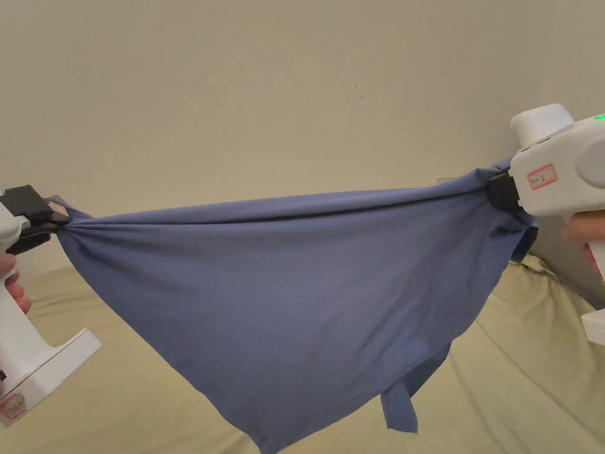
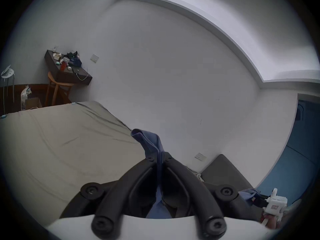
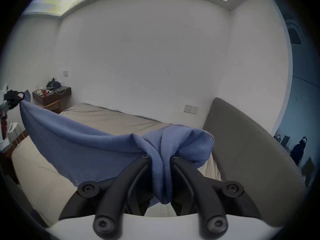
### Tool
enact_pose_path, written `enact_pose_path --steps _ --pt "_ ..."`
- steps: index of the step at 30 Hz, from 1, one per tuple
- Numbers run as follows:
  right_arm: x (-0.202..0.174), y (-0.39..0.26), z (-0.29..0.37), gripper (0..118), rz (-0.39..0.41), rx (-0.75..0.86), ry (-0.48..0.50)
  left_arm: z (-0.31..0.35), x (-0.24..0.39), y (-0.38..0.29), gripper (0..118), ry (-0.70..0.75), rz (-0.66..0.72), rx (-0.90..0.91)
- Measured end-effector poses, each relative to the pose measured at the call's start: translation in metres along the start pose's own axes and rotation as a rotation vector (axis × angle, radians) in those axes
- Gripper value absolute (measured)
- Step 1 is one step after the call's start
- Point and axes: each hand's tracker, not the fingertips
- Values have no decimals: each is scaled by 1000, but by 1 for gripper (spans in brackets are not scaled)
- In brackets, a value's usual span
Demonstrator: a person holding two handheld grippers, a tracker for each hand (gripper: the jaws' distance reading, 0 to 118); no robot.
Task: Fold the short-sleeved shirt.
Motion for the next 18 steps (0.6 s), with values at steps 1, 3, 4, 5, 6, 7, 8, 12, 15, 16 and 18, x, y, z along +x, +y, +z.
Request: enact_pose_path --steps 1,3,4,5,6,7,8,12,15,16,18 --pt "2 11 -8 15 -14 -14 4 -6 5 4 3 1 -4 -3" --pt "10 28 -21 15 -37 -51 12 -21 8 15 3 0 -13 -20" --pt "12 36 -27 15 -43 -66 4 -26 11 19 3 3 -12 -31" --pt "13 42 -32 15 -46 -73 2 -31 13 23 3 5 -9 -41" --pt "15 45 -35 15 -46 -82 3 -34 15 25 3 0 -5 -41" --pt "16 50 -39 15 -51 -92 3 -37 19 29 2 5 -18 -36" --pt "17 52 -42 15 -63 -95 4 -40 21 31 3 9 -17 -41" --pt "14 51 -62 15 -55 -119 -3 -53 27 30 2 19 -71 -45" --pt "5 31 -81 15 -27 -131 -2 -73 16 17 3 28 -92 -78" --pt "2 20 -89 15 -23 -140 4 -81 8 7 2 35 -97 -96" --pt "-5 -4 -103 15 -27 -159 24 -95 -11 -14 2 70 -96 -159"
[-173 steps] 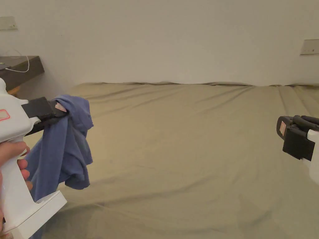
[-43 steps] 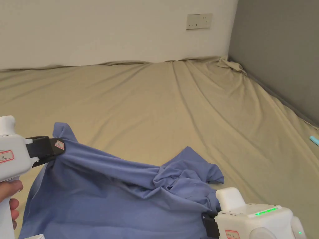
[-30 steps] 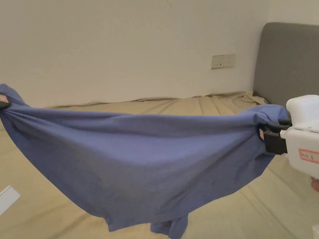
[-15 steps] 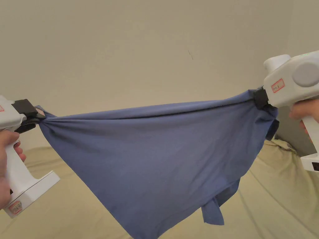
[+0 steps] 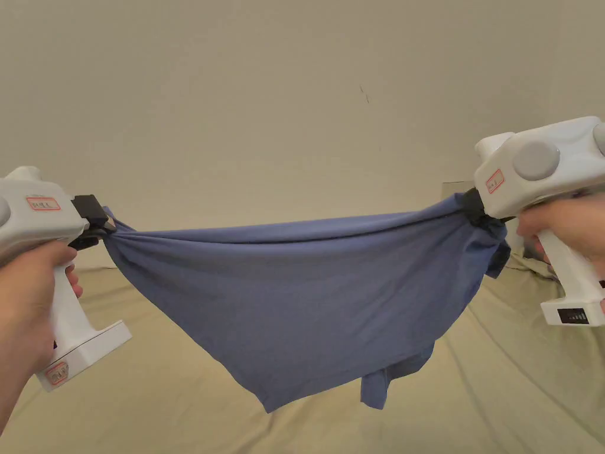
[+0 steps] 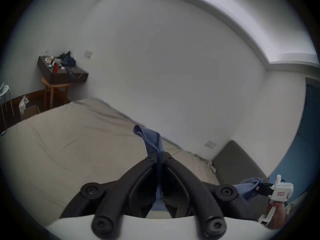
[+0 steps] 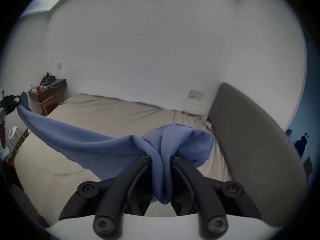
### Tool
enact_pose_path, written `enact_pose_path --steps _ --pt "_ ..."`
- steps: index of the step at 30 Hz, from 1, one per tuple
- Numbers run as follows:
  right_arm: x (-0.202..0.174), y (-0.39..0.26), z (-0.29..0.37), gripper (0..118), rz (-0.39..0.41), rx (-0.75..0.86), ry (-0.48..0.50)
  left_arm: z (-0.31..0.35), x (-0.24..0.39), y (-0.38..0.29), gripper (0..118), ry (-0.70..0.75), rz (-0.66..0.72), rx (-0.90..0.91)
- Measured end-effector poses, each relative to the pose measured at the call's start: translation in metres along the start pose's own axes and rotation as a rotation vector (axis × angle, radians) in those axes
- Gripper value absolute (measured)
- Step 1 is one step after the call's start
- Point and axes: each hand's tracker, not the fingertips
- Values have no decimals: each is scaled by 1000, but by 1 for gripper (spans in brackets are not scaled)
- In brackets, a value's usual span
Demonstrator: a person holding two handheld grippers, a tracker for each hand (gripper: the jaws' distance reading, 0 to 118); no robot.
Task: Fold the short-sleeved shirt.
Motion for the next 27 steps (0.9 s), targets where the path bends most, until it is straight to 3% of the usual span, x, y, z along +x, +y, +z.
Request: enact_pose_path --steps 4,13,18,27 --pt "-13 -56 -37 15 -12 -50 40 -31 -36 -55 2 45 69 -109" --pt "-44 -182 -83 15 -58 -170 110 -46 -68 -165 3 102 -13 -305" --pt "-50 -267 -61 15 13 -156 127 -18 -92 -200 3 72 -52 -353" --pt "-61 -377 24 15 15 -149 199 55 -159 -255 2 39 -5 -443"
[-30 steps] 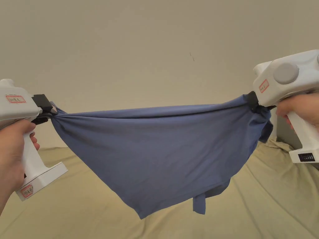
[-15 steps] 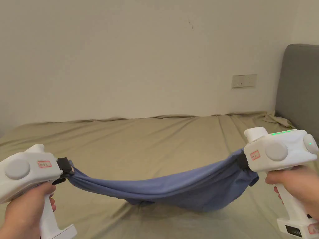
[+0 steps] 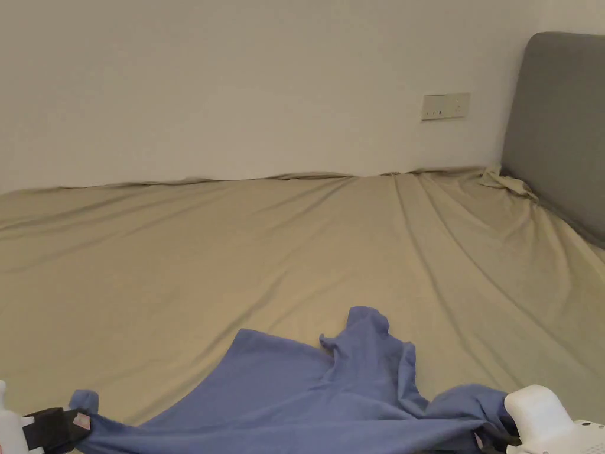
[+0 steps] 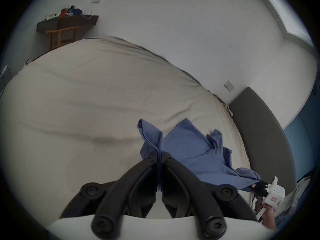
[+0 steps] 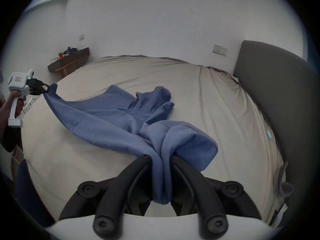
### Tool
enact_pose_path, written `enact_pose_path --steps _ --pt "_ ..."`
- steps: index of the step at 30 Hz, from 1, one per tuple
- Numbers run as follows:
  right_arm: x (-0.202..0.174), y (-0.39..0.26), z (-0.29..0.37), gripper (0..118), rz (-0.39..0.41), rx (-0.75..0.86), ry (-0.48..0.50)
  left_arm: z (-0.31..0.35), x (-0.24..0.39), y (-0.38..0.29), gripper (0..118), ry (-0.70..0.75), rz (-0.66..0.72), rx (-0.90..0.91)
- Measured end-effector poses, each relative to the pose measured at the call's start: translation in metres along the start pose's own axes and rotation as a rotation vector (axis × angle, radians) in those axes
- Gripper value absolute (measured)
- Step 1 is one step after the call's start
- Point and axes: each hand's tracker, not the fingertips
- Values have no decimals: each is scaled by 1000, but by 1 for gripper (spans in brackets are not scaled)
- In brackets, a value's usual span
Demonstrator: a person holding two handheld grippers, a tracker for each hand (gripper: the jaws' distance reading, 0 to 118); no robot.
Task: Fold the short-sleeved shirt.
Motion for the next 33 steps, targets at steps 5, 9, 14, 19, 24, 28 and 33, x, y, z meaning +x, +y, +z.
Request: enact_pose_path --steps 5,9,14,19,24,28,33 --pt "-13 -45 18 15 -58 -65 29 10 -32 -42 2 6 65 -59" --pt "-18 -78 15 15 -139 -135 39 4 -57 -70 2 58 80 -137" --pt "-21 -102 6 15 -254 -234 36 -12 -96 -83 2 87 123 -175" --pt "-22 -117 -10 21 -283 -267 33 -17 -89 -100 2 128 127 -200" --pt "-13 -94 7 113 -205 -275 -61 -8 -81 -92 97 176 85 -147" --pt "8 -34 90 114 -207 54 -51 57 -28 -42 118 134 -156 122" --pt "-14 5 141 118 -221 281 -83 129 53 -77 118 126 -251 103"
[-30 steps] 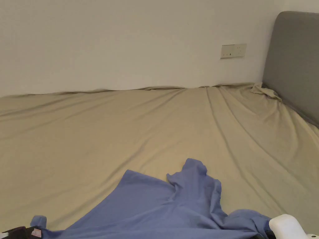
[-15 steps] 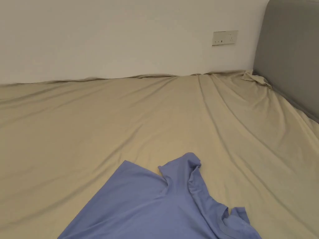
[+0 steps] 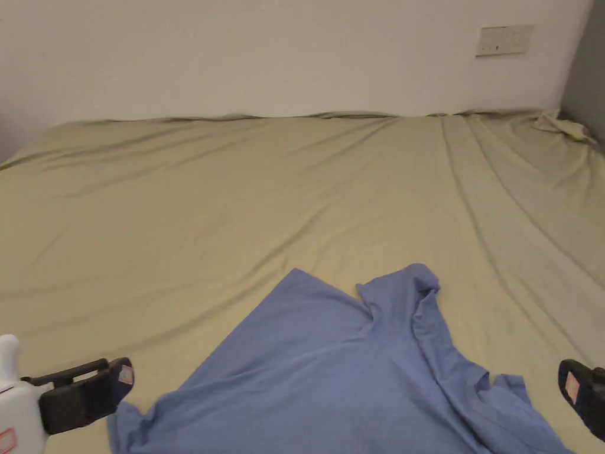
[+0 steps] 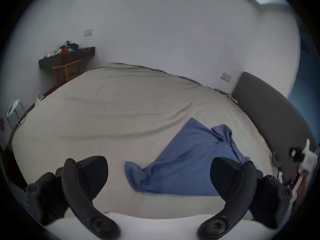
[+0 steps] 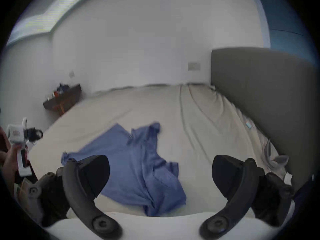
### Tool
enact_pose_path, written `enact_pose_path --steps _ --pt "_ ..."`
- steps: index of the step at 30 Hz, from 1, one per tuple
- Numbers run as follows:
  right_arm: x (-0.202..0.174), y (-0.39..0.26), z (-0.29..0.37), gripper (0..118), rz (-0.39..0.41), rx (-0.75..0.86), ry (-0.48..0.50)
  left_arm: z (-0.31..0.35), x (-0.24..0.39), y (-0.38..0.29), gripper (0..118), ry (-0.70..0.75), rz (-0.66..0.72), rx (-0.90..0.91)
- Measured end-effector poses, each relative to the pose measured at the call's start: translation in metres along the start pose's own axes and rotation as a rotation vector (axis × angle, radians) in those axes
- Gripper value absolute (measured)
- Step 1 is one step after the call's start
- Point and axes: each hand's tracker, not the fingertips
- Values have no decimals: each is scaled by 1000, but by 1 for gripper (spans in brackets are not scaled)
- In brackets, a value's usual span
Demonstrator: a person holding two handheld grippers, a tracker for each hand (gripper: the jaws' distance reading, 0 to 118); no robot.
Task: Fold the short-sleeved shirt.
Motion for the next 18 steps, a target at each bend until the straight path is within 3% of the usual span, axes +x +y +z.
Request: enact_pose_path --steps 1,2,3,4,6,8,14,15,16,17,18 --pt "-9 0 3 114 6 -9 5 -14 -11 -9 117 -1 6 -12" --pt "-21 -3 4 99 13 -14 3 -12 -4 -24 99 -35 43 -43" --pt "-32 -8 5 42 32 -6 4 -12 3 -35 23 -61 64 -65" --pt "-47 -14 5 3 58 4 7 -13 10 -49 0 -64 98 -100" --pt "-63 -26 1 3 68 -29 20 -26 0 -72 0 -48 126 -131" --pt "-74 -35 -5 3 49 -102 166 -34 4 -87 0 -125 111 -195" --pt "-78 -36 -14 3 101 -105 189 -68 -25 -58 0 67 99 -120" --pt "-78 -35 -17 3 100 -107 195 -80 -31 -53 46 126 67 -118" --pt "-77 -34 -21 3 95 -112 200 -98 -39 -49 106 198 34 -150" --pt "-76 -34 -24 3 83 -117 201 -104 -44 -51 118 229 39 -104" --pt "-75 -34 -28 3 69 -124 204 -118 -51 -49 118 205 26 -149"
